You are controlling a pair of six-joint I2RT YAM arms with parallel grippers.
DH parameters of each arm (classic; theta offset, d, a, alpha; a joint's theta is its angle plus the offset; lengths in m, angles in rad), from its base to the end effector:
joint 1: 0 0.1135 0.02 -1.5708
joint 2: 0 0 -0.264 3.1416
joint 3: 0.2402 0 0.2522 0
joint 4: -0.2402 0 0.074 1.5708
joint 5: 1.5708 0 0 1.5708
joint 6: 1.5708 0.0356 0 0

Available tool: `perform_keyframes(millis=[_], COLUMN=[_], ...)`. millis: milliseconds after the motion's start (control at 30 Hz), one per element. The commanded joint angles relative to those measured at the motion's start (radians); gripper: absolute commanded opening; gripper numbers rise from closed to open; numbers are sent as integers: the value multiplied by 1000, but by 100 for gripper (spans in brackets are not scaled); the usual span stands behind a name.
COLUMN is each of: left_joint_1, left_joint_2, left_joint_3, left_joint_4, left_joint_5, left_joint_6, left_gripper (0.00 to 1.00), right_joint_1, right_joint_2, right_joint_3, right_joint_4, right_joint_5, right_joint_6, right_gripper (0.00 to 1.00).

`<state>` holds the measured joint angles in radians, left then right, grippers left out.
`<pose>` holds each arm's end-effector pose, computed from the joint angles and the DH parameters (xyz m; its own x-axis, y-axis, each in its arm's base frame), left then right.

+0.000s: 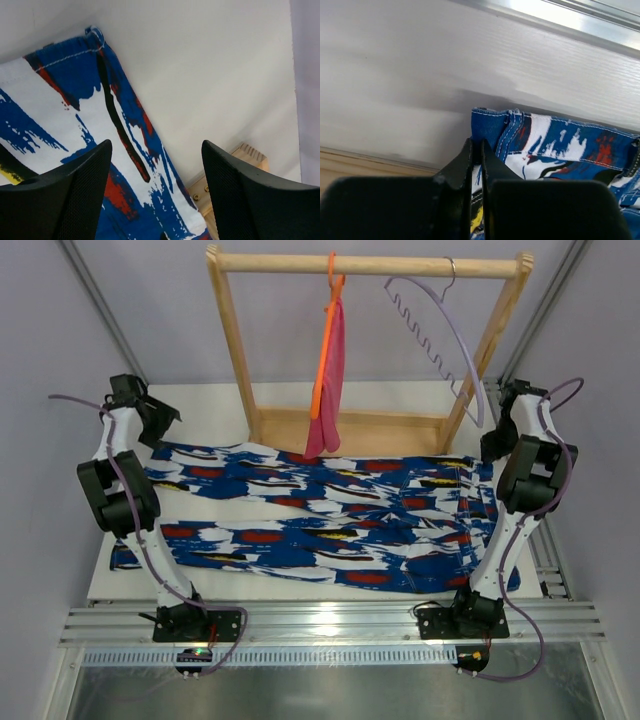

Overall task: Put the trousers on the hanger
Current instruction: Fold the trousers

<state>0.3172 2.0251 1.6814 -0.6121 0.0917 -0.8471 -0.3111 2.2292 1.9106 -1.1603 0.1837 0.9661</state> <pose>0.4284 0.1372 0.2353 -0.3187 -0.8900 -0.3260 -0.7539 0.4465 -0.4819 0.4197 -0.1418 0.1940 -0.2782 0.9391 -0.2018 0.9601 0.2784 -0.0279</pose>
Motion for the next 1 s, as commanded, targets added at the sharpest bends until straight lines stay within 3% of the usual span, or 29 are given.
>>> perform_keyframes(millis=[0, 133, 400, 700, 967], left_joint_1=[-1, -4, -3, -10, -9], left_joint_2=[87, 208, 380, 440, 492], left_joint_3=[124, 280, 524, 560, 557], left_joint_4=[-79, -182, -328, -382, -368], left_joint_5=[-75, -111, -181, -303, -274], left_joint_6=[-52, -104, -136, -122, -119], left_gripper=[72, 70, 67, 60, 43], right_joint_1=[-2, 9, 15, 15, 15], right_joint_2=[-175, -238, -258, -299, -295], right_joint_3=[-96, -197, -232, -222, -194], right_joint_4=[97, 163, 166, 163, 146], right_joint_5=[100, 74, 83, 114, 129], right_joint_6=[-47, -66, -87, -106, -113], right_gripper=[4, 4, 4, 4, 4])
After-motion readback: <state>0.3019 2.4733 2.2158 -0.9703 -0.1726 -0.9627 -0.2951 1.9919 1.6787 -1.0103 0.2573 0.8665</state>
